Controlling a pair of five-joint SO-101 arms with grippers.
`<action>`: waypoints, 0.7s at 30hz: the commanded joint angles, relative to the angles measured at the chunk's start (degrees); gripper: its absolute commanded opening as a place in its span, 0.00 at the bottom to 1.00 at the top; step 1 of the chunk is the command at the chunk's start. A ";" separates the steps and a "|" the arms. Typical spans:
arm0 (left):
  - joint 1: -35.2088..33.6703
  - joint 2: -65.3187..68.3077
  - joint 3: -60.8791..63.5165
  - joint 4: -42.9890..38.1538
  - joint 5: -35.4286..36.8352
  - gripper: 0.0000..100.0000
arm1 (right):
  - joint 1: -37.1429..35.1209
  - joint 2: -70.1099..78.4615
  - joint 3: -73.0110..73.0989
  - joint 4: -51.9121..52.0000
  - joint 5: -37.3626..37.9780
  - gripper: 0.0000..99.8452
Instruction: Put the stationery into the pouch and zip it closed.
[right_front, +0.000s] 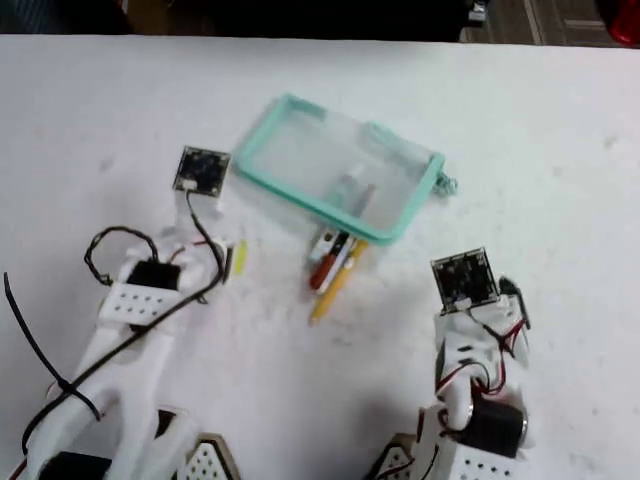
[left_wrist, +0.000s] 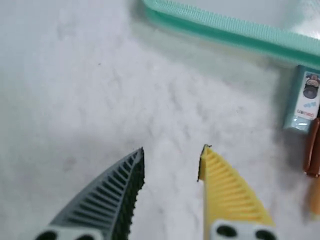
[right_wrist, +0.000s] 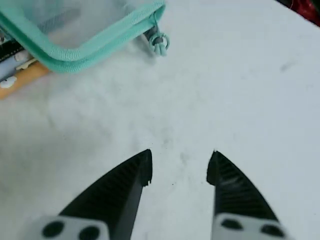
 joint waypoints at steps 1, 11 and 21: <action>-0.48 -0.31 -3.08 0.26 -1.23 0.20 | -0.84 0.13 -6.86 1.45 0.79 0.18; -0.48 -0.04 -3.08 0.26 -1.32 0.20 | -2.68 42.24 -35.96 1.45 2.02 0.19; -0.13 -0.04 -0.88 -3.08 -1.32 0.20 | -4.79 92.70 -73.05 7.16 1.93 0.18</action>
